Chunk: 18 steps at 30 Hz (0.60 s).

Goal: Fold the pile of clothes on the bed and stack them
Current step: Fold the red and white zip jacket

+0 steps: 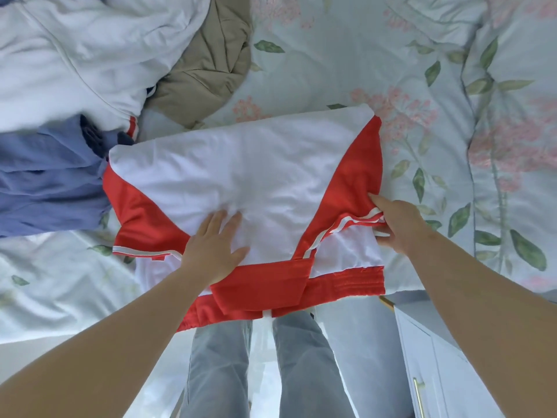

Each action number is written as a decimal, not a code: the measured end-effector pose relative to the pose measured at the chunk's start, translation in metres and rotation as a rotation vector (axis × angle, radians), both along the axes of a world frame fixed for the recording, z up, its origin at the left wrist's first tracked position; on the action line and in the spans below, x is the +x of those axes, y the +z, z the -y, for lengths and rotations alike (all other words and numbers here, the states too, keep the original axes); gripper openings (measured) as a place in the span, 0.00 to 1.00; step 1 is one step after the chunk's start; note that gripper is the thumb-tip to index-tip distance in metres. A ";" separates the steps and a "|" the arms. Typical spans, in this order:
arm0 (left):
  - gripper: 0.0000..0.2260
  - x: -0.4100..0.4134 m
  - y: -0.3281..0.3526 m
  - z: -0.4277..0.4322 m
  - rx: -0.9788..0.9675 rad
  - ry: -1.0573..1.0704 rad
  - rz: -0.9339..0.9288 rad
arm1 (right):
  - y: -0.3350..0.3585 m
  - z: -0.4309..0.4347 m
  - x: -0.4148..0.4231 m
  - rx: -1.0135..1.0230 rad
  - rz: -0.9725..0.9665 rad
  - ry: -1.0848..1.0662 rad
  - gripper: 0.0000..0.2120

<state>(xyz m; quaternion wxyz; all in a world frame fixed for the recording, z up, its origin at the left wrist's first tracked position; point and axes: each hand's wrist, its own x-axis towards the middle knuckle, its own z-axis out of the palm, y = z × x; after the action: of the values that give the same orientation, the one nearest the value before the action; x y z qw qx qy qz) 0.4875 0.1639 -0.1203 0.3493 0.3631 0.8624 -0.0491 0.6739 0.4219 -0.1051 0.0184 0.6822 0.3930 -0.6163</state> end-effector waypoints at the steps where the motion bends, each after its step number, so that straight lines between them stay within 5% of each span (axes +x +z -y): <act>1: 0.33 0.002 -0.001 0.000 -0.002 0.003 -0.008 | 0.000 -0.002 0.000 -0.029 -0.040 0.025 0.11; 5: 0.36 0.006 0.002 0.002 -0.007 -0.013 -0.029 | 0.008 -0.003 -0.003 -0.154 -0.252 0.010 0.05; 8: 0.35 0.003 0.006 0.002 0.048 0.101 0.071 | 0.025 0.004 -0.018 -0.169 -0.398 0.022 0.13; 14: 0.29 -0.019 0.030 0.019 0.487 0.793 0.291 | 0.070 0.062 -0.081 -0.107 -0.553 0.198 0.33; 18: 0.19 -0.048 0.054 0.055 0.738 1.296 0.534 | 0.087 0.135 -0.138 -0.028 -0.606 0.495 0.34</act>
<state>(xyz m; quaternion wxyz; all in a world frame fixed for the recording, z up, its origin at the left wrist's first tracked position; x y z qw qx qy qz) 0.4392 0.1086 -0.0666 0.3604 -0.1196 0.7496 0.5422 0.5364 0.2868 -0.0178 0.0589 0.3534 0.5250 -0.7720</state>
